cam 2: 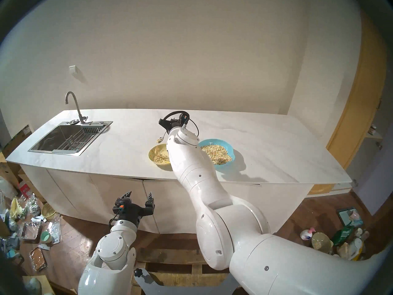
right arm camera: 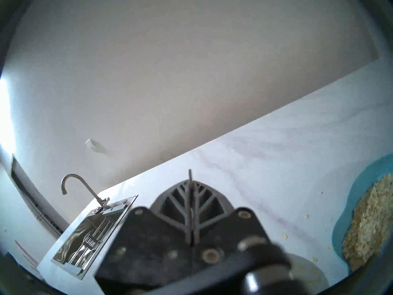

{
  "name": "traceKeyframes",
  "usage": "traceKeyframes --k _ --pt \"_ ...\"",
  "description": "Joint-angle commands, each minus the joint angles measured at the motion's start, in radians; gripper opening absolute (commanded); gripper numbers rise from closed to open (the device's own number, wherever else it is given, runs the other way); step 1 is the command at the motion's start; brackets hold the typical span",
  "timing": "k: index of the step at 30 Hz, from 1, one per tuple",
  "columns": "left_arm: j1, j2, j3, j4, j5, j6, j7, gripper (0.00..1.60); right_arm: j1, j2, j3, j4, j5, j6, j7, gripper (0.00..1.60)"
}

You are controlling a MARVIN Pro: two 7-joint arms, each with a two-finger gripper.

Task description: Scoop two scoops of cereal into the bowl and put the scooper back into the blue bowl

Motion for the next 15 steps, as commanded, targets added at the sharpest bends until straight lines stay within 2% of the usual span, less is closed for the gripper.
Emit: traceKeyframes --k 1,11,15 --pt "-0.005 0.0 0.003 -0.026 -0.002 -0.006 -0.004 1.6 0.005 0.016 -0.033 -0.066 -0.043 -0.058 -0.017 0.0" --pt "-0.005 0.0 0.003 -0.027 -0.002 -0.006 -0.004 1.6 -0.01 0.07 -0.201 -0.021 -0.197 -0.204 -0.087 0.0" --pt "-0.004 0.0 0.003 -0.027 -0.002 -0.005 -0.004 1.6 -0.013 0.075 -0.221 -0.006 -0.191 -0.226 -0.104 0.0"
